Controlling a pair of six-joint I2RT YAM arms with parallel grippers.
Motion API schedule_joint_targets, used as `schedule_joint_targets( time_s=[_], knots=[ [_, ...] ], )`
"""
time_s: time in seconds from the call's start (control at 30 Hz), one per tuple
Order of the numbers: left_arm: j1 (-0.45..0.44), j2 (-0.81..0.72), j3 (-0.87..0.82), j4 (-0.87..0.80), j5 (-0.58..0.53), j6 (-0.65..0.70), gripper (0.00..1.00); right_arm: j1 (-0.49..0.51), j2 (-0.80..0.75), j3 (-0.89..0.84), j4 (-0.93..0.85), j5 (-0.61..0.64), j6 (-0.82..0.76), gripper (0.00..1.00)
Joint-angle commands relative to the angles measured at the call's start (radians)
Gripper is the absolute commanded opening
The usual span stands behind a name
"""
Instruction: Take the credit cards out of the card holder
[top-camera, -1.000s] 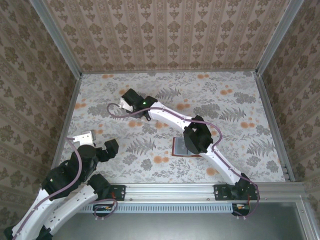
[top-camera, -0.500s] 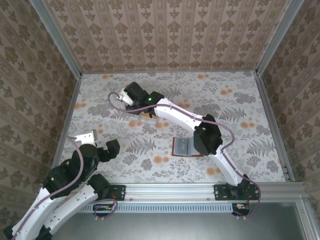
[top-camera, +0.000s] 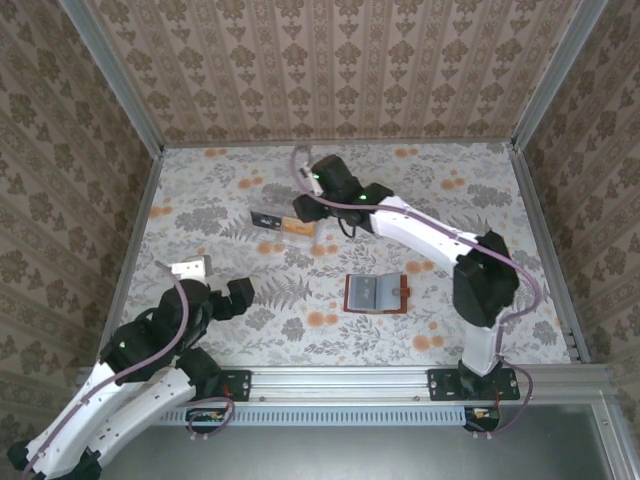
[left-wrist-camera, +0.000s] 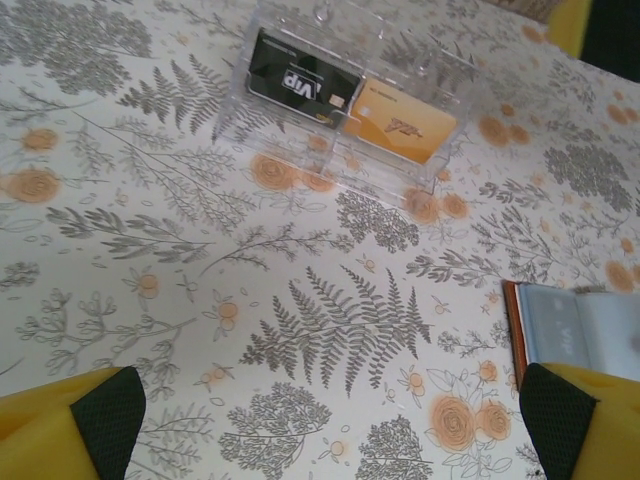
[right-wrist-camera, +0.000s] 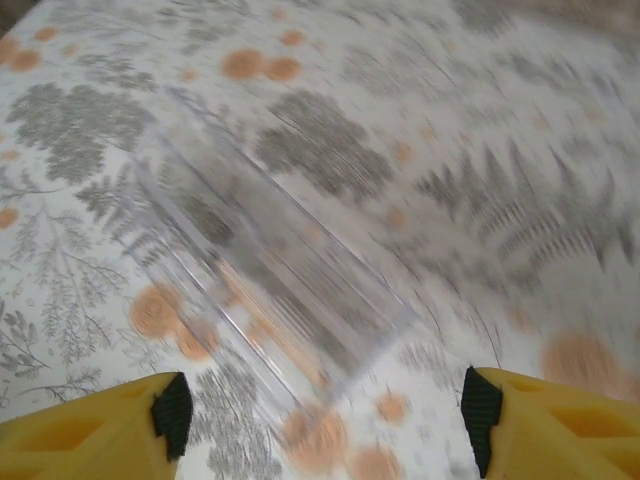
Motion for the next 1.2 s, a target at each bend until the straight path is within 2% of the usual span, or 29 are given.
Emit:
schedule_joint_targets(
  time_s=[0.0, 0.1, 0.17, 0.57, 0.67, 0.73, 0.87, 0.93, 1.07, 1.17],
  knots=[
    [0.008, 0.057, -0.029, 0.116, 0.069, 0.018, 1.0, 0.005, -0.134, -0.173, 0.088, -0.045, 0.193, 0.84],
    [0.008, 0.134, -0.036, 0.173, 0.106, 0.02, 1.0, -0.006, -0.234, -0.306, 0.103, -0.047, 0.245, 0.87],
    [0.008, 0.188, -0.044, 0.223, 0.135, 0.017, 1.0, -0.011, -0.301, -0.393, 0.118, -0.044, 0.276, 0.99],
    [-0.013, 0.527, -0.075, 0.505, 0.307, -0.034, 1.0, -0.027, -0.606, -0.758, 0.078, -0.054, 0.369, 1.0],
    [-0.036, 0.616, -0.065, 0.572, 0.327, -0.05, 1.0, -0.027, -0.645, -0.829, 0.075, -0.067, 0.396, 0.93],
    [-0.059, 0.681, -0.047, 0.608, 0.331, -0.057, 0.99, -0.027, -0.665, -0.869, 0.079, -0.077, 0.407, 0.82],
    [-0.103, 0.811, 0.007, 0.652, 0.346, -0.058, 0.83, -0.027, -0.682, -0.912, 0.057, -0.045, 0.42, 0.64],
    [-0.118, 0.87, 0.032, 0.677, 0.363, -0.059, 0.76, -0.027, -0.687, -0.921, 0.021, -0.004, 0.443, 0.62],
    [-0.142, 0.976, 0.078, 0.73, 0.39, -0.064, 0.71, -0.028, -0.707, -0.959, -0.025, 0.091, 0.512, 0.64],
    [-0.15, 1.041, 0.117, 0.733, 0.406, -0.061, 0.7, -0.043, -0.714, -0.99, -0.013, 0.095, 0.52, 0.64]
  ],
)
